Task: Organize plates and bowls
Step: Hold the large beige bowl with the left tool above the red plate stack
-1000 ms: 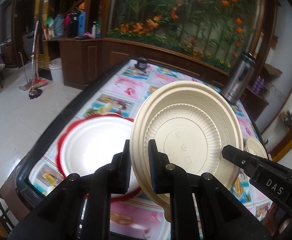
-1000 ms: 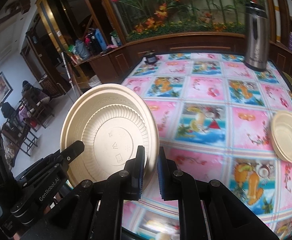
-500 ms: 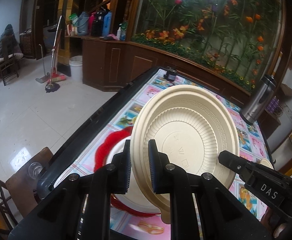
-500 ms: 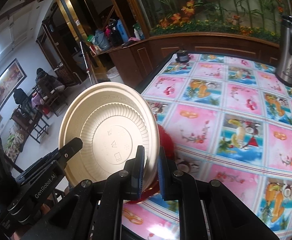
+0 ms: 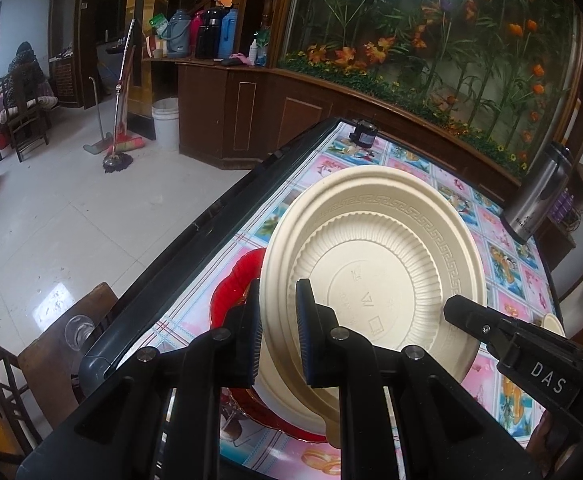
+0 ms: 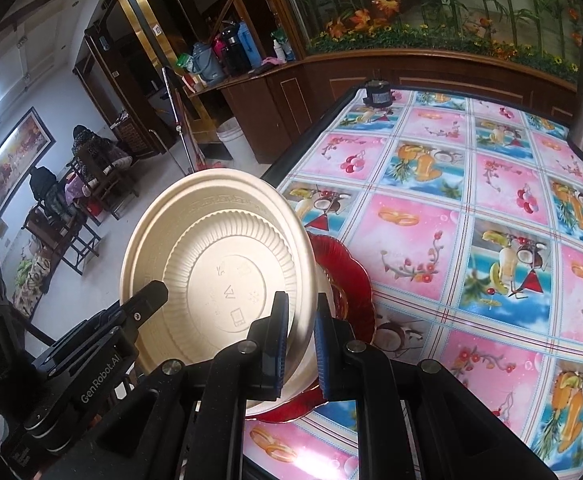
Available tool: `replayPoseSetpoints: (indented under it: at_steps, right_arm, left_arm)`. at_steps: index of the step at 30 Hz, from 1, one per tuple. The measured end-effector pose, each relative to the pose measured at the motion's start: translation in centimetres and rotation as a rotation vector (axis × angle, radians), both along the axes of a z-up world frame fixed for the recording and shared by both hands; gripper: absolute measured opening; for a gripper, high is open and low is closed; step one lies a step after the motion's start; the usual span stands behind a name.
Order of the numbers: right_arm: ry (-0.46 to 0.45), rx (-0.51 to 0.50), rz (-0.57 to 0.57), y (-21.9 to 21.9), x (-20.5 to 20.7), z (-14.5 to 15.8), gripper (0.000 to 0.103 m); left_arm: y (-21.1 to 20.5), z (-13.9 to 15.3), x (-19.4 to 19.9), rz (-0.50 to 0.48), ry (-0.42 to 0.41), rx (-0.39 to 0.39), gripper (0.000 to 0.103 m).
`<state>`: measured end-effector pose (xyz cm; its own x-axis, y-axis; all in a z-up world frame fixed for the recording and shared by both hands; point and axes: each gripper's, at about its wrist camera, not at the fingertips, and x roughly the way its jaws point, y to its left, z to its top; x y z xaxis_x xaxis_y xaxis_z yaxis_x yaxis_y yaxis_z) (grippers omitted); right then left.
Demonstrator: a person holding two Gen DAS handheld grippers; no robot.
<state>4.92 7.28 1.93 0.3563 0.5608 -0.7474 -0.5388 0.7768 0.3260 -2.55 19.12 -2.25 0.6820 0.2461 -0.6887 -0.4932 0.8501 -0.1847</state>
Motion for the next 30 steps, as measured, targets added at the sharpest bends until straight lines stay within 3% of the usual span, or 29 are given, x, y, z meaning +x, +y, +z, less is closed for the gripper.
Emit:
replayPoseSetpoints:
  at_steps: [30]
  right_arm:
    - [0.02,-0.056,0.02,2.3,0.4,-1.1,0.012]
  left_arm:
    - [1.3,-1.6,1.0,0.016,0.05,0.009,0.013]
